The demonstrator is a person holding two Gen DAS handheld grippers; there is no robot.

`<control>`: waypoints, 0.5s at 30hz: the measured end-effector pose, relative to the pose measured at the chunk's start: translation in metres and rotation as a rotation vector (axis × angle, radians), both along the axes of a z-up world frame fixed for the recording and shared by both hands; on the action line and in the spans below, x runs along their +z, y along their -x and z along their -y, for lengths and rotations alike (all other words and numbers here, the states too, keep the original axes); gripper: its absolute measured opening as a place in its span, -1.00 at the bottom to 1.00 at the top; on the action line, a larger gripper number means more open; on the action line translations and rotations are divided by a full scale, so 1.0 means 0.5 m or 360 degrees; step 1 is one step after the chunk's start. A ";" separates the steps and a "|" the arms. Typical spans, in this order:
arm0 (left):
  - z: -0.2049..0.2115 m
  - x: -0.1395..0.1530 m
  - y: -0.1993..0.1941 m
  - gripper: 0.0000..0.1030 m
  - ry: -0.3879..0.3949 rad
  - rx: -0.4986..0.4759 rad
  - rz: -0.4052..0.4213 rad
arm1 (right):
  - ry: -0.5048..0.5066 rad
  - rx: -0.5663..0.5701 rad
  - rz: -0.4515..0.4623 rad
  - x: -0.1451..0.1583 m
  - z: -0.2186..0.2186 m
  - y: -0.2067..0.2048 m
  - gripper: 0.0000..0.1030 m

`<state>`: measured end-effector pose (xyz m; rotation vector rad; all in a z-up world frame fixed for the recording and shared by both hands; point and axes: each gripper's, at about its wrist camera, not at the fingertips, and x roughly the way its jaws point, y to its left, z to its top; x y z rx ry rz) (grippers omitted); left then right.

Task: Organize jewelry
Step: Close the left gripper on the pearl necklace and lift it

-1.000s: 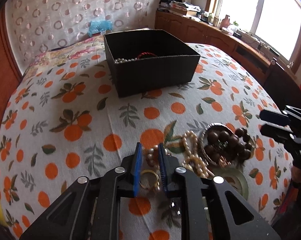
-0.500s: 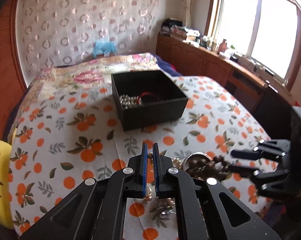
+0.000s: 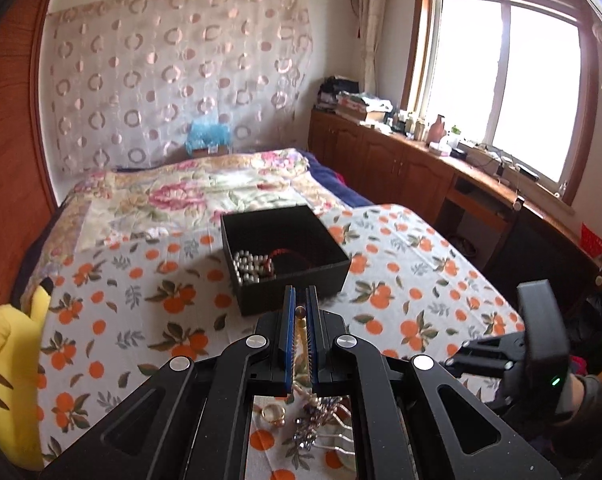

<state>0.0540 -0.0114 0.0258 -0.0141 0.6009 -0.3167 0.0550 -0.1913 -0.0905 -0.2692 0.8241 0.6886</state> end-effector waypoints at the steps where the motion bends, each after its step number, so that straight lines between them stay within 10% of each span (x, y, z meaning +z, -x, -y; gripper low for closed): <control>1: 0.001 0.007 0.001 -0.92 -0.0001 0.0003 0.0016 | 0.0012 0.0001 0.0000 -0.001 -0.001 -0.001 -0.40; 15: -0.009 0.047 -0.003 -0.92 0.0013 0.0025 0.0087 | -0.0063 0.0005 0.0091 0.049 0.015 -0.007 -0.71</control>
